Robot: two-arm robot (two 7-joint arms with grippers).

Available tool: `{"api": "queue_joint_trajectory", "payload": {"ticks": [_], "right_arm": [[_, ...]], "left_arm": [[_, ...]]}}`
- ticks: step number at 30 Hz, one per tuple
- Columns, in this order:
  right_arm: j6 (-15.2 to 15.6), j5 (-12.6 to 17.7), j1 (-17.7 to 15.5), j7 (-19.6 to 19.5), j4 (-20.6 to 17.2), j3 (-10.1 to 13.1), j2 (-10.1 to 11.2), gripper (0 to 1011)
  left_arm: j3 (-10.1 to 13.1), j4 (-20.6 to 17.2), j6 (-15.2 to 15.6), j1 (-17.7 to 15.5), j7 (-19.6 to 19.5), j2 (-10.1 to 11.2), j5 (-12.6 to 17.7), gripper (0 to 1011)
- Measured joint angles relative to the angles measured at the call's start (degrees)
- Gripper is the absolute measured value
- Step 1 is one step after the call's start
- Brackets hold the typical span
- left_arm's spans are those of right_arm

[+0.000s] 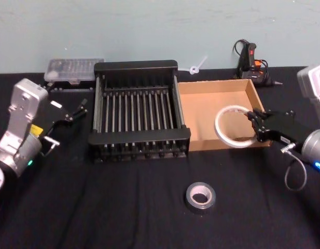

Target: Pick up the white tape and place it into the black box , Pick up the silver tape and place it into the brown box.

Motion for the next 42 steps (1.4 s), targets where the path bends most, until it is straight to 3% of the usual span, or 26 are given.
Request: {"api": "queue_joint_trajectory", "payload": {"ticks": [22, 42], "right_arm": [[-1.6, -4.8, 12.5, 2.7, 9.3, -6.5, -6.7, 91], [-3.8, -7.6, 20.3, 5.6, 17.2, -12.4, -12.4, 91]], "left_arm": [[0.0, 0.0, 0.0, 0.0, 0.0, 0.0, 0.0, 1001], [0.0, 0.0, 0.0, 0.0, 0.0, 0.0, 0.0, 1001]]}}
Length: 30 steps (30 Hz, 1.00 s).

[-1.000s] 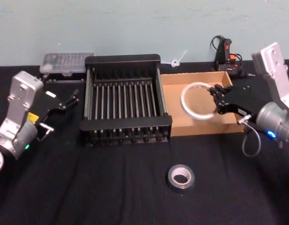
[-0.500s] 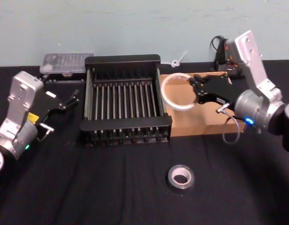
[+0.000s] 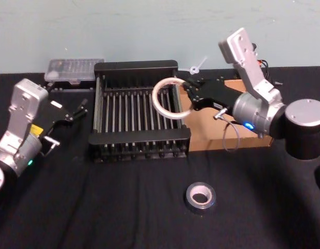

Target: Pick up the white tape and place it into the black box , Pick up the silver tape and place it into the brown box.

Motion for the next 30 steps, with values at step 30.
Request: {"api": "queue_joint_trajectory", "payload": {"ticks": [30], "right_arm": [[-1.2, -1.6, 3.7, 1.1, 4.6, -2.5, -2.8, 91]], "left_arm": [[0.0, 0.0, 0.0, 0.0, 0.0, 0.0, 0.0, 1001]]}}
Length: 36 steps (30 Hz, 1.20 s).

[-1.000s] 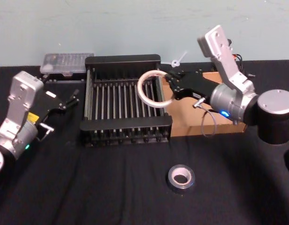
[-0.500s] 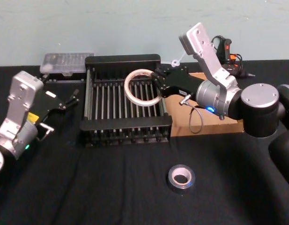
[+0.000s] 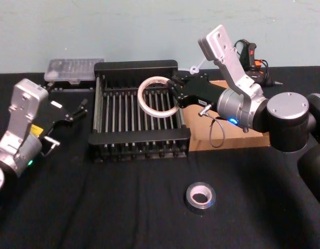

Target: Pick up the white tape and place it into the black box , Pick up the silver tape and place it into the brown box.

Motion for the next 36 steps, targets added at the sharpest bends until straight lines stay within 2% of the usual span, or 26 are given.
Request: {"api": "queue_joint_trajectory", "payload": {"ticks": [3, 7, 11, 12, 14, 15, 17, 18, 24, 29, 32, 33, 36], "right_arm": [[0.0, 0.0, 0.0, 0.0, 0.0, 0.0, 0.0, 96], [0.0, 0.1, 0.0, 0.0, 0.0, 0.0, 0.0, 177], [0.0, 0.1, -0.1, 0.0, -0.1, 0.1, 0.1, 293], [0.1, 0.1, -0.1, 0.0, -0.1, 0.1, 0.1, 351], [0.1, 0.1, -0.1, 0.0, -0.1, 0.1, 0.1, 388], [0.1, 0.1, -0.1, 0.0, -0.1, 0.1, 0.1, 449], [0.1, 0.1, -0.1, 0.0, -0.1, 0.1, 0.1, 489], [0.1, 0.1, -0.1, 0.0, -0.1, 0.1, 0.1, 549], [0.1, 0.1, -0.1, 0.0, -0.1, 0.1, 0.1, 706], [0.1, 0.1, -0.1, 0.0, -0.1, 0.1, 0.1, 891], [0.1, 0.1, -0.1, 0.0, -0.1, 0.1, 0.1, 937], [0.1, 0.1, -0.1, 0.0, -0.1, 0.1, 0.1, 987], [0.1, 0.1, -0.1, 0.0, -0.1, 0.1, 0.1, 1002]], "left_arm": [[0.0, 0.0, 0.0, 0.0, 0.0, 0.0, 0.0, 1001], [0.0, 0.0, 0.0, 0.0, 0.0, 0.0, 0.0, 1001], [0.0, 0.0, 0.0, 0.0, 0.0, 0.0, 0.0, 1001], [0.0, 0.0, 0.0, 0.0, 0.0, 0.0, 0.0, 1001], [0.0, 0.0, 0.0, 0.0, 0.0, 0.0, 0.0, 1001], [0.0, 0.0, 0.0, 0.0, 0.0, 0.0, 0.0, 1001], [0.0, 0.0, 0.0, 0.0, 0.0, 0.0, 0.0, 1001], [0.0, 0.0, 0.0, 0.0, 0.0, 0.0, 0.0, 1001], [0.0, 0.0, 0.0, 0.0, 0.0, 0.0, 0.0, 1001], [0.0, 0.0, 0.0, 0.0, 0.0, 0.0, 0.0, 1001], [0.0, 0.0, 0.0, 0.0, 0.0, 0.0, 0.0, 1001], [0.0, 0.0, 0.0, 0.0, 0.0, 0.0, 0.0, 1001], [0.0, 0.0, 0.0, 0.0, 0.0, 0.0, 0.0, 1001]]}}
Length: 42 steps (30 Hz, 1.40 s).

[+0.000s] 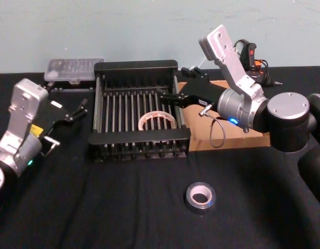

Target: Pick up the white tape and place it into the black box , Pick up the silver tape and place it into the brown box.

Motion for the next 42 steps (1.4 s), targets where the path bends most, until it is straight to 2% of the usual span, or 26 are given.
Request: {"api": "queue_joint_trajectory", "payload": {"ticks": [13, 20, 30, 36, 39, 42], "right_arm": [[0.4, 0.1, -0.1, -0.2, -0.2, 0.3, 0.0, 1002], [2.5, 0.4, -1.2, -1.0, -2.9, 1.4, 0.9, 1002], [6.9, 2.3, -5.9, -0.4, -10.8, 4.2, 5.7, 1002], [9.9, 4.8, -11.3, -0.1, -17.5, 6.8, 10.0, 1002], [11.0, 6.1, -13.1, 0.2, -19.7, 7.8, 11.5, 1002], [13.2, 8.1, -15.8, 1.1, -22.9, 9.0, 14.0, 1002]], "left_arm": [[0.0, 0.0, 0.0, 0.0, 0.0, 0.0, 0.0, 1001], [0.0, 0.0, 0.0, 0.0, 0.0, 0.0, 0.0, 1002], [0.0, 0.0, 0.0, 0.0, 0.0, 0.0, 0.0, 1001], [0.0, 0.0, 0.0, 0.0, 0.0, 0.0, 0.0, 1001], [0.0, 0.0, 0.0, 0.0, 0.0, 0.0, 0.0, 1001], [0.0, 0.0, 0.0, 0.0, 0.0, 0.0, 0.0, 1001]]}}
